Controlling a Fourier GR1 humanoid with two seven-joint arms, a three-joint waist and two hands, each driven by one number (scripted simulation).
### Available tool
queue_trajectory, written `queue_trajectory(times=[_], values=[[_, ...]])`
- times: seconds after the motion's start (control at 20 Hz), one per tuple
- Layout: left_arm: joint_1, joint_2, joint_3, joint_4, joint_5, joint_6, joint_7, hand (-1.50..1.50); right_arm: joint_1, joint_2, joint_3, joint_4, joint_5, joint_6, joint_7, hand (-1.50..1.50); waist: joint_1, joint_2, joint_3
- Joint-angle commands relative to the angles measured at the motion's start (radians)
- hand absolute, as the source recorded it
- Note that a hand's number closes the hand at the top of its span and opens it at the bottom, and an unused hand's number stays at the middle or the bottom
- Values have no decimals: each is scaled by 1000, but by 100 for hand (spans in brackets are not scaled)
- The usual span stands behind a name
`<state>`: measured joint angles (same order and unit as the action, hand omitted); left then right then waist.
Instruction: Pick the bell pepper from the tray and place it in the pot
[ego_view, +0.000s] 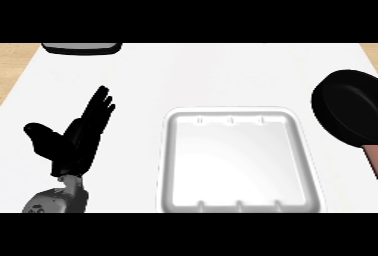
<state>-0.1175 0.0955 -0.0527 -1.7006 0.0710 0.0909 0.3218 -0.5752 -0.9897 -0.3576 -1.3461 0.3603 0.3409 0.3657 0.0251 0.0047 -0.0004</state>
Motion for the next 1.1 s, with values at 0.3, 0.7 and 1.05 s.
queue_trajectory(times=[0.3, 0.7, 1.05], values=[[-50, 16, 33, 7, 15, -9, 37, 0, -125, 165, 60, 299, 0, -33, 1, -150, 1, 1, 1], [-21, -24, -13, 42, -39, 18, 8, 0, -212, 264, -43, 375, -103, -116, 13, -150, -14, -2, 1], [-59, -16, 10, 56, -32, 15, 1, 0, -201, 209, -222, 430, -136, -338, -174, -150, -20, 2, 2]])
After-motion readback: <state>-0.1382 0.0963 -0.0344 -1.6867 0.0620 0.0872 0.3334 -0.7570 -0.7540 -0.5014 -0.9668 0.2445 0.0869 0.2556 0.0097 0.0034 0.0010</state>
